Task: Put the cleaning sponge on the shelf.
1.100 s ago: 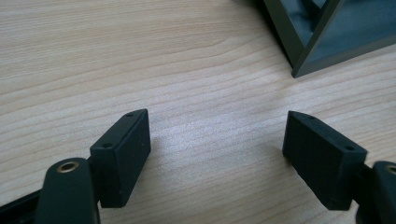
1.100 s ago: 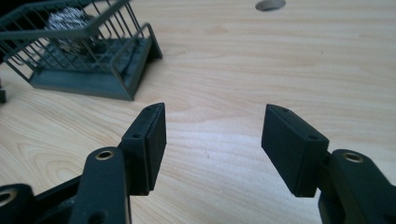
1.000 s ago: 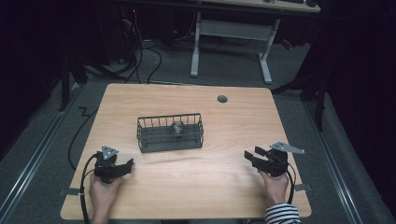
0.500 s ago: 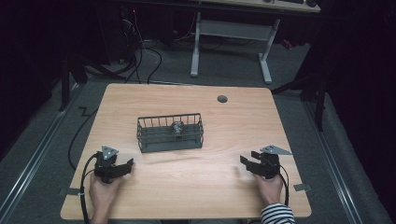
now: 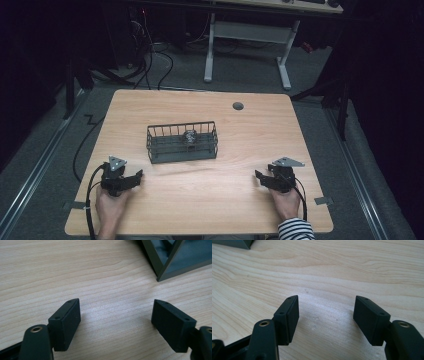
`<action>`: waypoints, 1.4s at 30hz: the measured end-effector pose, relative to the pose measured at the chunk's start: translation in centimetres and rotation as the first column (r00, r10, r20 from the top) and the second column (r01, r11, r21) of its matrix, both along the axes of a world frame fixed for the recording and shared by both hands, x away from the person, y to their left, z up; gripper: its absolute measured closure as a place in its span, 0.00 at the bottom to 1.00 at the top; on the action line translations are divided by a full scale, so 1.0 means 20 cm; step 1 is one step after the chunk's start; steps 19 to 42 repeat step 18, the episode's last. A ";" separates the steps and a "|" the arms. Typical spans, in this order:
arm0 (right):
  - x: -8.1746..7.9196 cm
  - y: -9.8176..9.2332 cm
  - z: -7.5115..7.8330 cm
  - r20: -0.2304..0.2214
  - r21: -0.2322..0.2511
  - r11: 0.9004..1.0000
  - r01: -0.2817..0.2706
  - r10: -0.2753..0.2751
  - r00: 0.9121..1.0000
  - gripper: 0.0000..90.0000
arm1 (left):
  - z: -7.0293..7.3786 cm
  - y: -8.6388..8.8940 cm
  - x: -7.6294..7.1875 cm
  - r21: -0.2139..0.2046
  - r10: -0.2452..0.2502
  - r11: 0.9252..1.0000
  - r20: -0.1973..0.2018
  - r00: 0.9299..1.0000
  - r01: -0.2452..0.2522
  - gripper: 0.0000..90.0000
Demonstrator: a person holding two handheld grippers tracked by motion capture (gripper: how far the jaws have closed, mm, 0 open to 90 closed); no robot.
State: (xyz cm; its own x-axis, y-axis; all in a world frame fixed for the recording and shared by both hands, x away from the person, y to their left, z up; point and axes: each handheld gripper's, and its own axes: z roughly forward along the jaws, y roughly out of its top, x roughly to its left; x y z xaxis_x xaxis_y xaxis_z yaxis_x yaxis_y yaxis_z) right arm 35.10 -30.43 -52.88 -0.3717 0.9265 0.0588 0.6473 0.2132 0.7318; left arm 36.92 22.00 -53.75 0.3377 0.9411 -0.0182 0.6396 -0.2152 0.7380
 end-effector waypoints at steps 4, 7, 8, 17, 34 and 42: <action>0.00 0.01 -0.01 0.010 -0.020 1.000 0.001 0.000 1.000 0.42 | 0.00 0.00 0.00 0.000 0.000 1.000 0.000 1.000 0.000 0.27; -0.01 0.03 -0.01 0.021 -0.072 0.997 -0.003 0.005 1.000 0.41 | 0.00 0.00 0.00 0.000 0.000 1.000 0.000 1.000 0.000 0.27; -0.01 0.04 -0.01 0.024 -0.080 0.997 -0.005 0.007 1.000 0.41 | 0.00 0.00 0.00 0.000 0.000 1.000 0.000 1.000 0.000 0.27; -0.01 0.03 -0.01 0.021 -0.077 0.997 -0.007 0.008 1.000 0.40 | 0.00 0.00 0.00 0.001 0.000 1.000 -0.001 1.000 0.000 0.25; -0.01 0.03 -0.01 0.021 -0.076 0.997 -0.006 0.008 1.000 0.39 | 0.00 0.00 0.00 0.001 -0.001 1.000 -0.001 1.000 0.001 0.25; -0.01 0.03 -0.01 0.021 -0.076 0.997 -0.006 0.008 1.000 0.39 | 0.00 0.00 0.00 0.001 -0.001 1.000 -0.001 1.000 0.001 0.25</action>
